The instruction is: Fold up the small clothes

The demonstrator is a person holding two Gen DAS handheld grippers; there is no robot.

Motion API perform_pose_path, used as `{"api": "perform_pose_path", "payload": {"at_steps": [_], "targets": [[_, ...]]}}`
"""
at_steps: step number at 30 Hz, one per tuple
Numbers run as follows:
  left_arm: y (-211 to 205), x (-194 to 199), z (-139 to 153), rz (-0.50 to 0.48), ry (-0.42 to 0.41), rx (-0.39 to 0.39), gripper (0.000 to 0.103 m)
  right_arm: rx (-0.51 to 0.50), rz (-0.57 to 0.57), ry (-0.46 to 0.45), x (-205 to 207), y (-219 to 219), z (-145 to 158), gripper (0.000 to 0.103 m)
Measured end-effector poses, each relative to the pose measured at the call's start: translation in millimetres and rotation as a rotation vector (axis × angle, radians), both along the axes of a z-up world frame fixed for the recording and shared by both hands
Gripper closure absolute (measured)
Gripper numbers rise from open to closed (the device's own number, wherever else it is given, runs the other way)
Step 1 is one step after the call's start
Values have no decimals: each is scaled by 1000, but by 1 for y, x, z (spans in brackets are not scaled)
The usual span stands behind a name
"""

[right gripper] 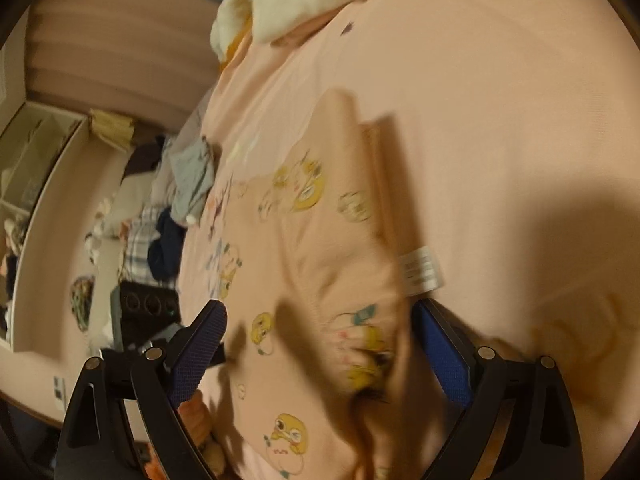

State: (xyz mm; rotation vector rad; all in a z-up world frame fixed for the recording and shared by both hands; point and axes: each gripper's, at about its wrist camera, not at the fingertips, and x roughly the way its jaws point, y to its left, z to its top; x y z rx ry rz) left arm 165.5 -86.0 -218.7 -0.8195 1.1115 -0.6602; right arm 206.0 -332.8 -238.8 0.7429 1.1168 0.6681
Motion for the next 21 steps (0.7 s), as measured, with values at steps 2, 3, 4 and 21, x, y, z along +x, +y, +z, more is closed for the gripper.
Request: {"api": "perform_pose_path", "payload": {"at_steps": [2,3,4,21], "targets": [[0,-2,1,19,-9,10,3,43,16,6,1,6,-1,11],[-1,-2,1,27,-12,26,4,65,25,7,1,8,-2,15],[-3,-2,2,32,-18,46,7,80,52,2,2,13,-2,18],[-8,0,-9,46,-90,246,75,-48,7,-6,0,13,-11,73]]}}
